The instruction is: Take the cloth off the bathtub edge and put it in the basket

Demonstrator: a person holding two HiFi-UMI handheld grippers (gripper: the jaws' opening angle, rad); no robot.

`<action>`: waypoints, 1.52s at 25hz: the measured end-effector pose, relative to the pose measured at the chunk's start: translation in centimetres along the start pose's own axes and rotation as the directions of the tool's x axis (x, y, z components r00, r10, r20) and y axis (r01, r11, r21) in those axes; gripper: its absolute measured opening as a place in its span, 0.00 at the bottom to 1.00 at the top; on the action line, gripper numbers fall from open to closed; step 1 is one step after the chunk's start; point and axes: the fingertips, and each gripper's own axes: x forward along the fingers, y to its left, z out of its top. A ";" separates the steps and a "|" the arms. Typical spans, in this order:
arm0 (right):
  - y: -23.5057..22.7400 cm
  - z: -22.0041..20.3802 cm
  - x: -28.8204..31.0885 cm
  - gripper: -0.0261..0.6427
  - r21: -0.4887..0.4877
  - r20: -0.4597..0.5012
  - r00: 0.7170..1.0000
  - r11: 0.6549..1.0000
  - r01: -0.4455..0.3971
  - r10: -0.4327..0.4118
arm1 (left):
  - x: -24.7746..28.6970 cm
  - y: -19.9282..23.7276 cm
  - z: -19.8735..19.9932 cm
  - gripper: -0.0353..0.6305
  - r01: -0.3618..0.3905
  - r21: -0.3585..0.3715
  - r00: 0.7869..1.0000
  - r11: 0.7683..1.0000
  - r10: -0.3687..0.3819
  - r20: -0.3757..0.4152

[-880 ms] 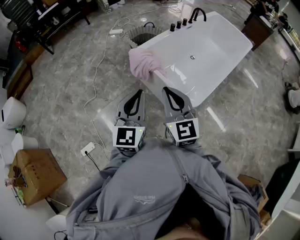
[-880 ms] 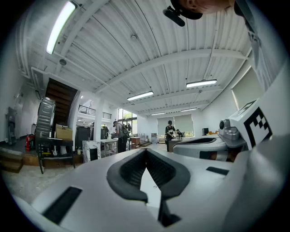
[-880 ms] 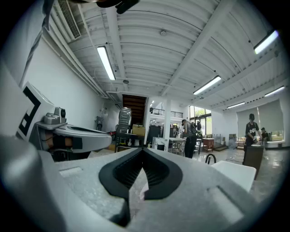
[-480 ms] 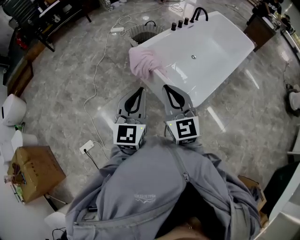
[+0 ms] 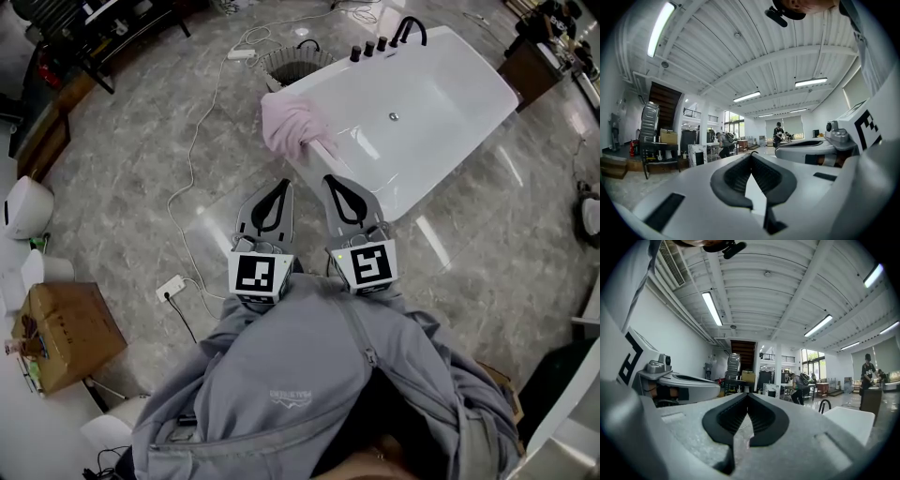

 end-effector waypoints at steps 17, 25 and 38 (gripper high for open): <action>-7.1 -1.7 16.3 0.05 -0.026 0.011 0.998 0.998 0.066 -0.066 | 13.7 11.5 -0.8 0.06 0.043 0.001 0.999 0.999 -0.043 0.017; -10.8 -0.3 27.6 0.05 -0.032 -0.012 0.994 0.994 0.106 -0.106 | 24.1 19.0 0.6 0.06 0.111 0.012 0.994 0.994 -0.111 0.009; -16.2 -1.8 39.6 0.05 -0.028 -0.072 0.977 0.980 0.197 -0.198 | 34.8 25.7 -0.6 0.06 0.230 -0.006 0.973 0.973 -0.230 -0.026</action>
